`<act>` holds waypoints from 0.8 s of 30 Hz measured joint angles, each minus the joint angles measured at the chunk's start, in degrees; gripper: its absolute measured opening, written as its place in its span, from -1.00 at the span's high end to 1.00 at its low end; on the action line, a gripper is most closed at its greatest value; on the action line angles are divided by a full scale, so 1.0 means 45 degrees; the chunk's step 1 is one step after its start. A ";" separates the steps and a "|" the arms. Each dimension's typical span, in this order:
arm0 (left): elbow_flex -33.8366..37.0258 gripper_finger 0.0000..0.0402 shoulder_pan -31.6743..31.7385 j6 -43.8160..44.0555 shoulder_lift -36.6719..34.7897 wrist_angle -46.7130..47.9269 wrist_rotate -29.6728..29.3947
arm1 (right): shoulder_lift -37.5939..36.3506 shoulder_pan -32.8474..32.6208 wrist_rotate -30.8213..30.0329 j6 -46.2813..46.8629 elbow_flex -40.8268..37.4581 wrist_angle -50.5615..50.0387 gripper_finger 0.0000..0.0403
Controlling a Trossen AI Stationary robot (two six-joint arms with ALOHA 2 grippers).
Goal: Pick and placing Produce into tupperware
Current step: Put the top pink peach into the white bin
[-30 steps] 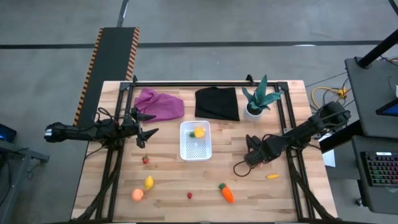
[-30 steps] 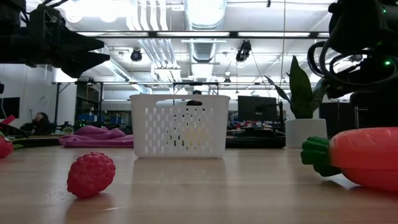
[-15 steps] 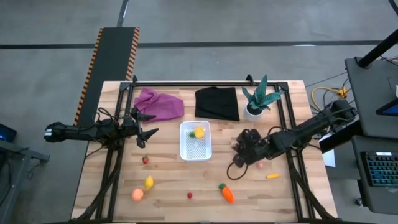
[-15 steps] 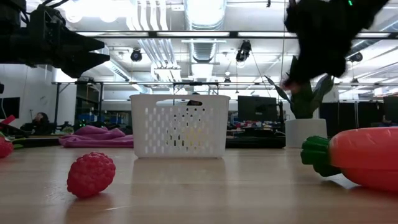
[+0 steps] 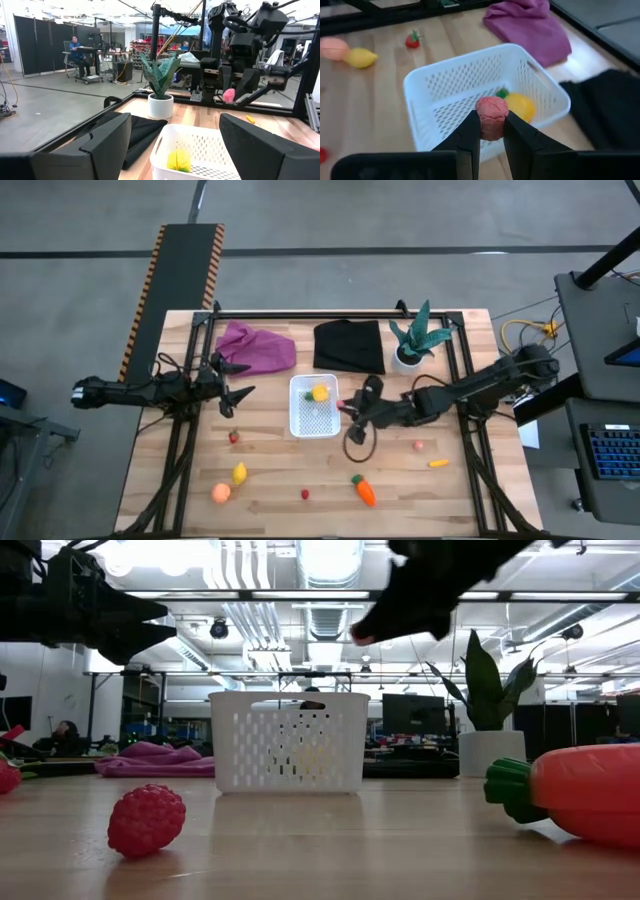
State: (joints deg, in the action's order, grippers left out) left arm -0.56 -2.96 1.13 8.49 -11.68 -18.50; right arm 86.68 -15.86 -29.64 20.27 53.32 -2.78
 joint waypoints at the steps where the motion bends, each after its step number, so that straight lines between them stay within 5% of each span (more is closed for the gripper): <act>1: 0.0000 -0.45 0.0000 0.0003 0.0000 0.0022 0.0005 | 0.0300 0.0110 0.0021 -0.0251 0.0299 -0.0050 0.71; 15: 0.0000 -0.45 0.0000 0.0003 -0.0006 -0.0039 0.0001 | 0.4411 0.2151 0.0816 -0.2489 0.5537 -0.4522 0.71; 24: 0.0000 -0.45 -0.0005 0.0003 -0.0015 -0.0068 0.0005 | 0.5524 0.3012 0.1315 -0.2561 0.7114 -0.7453 0.71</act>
State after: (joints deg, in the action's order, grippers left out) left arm -0.56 -2.98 1.15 8.43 -11.99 -18.48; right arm 111.54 -2.31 -23.72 8.75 85.34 -36.32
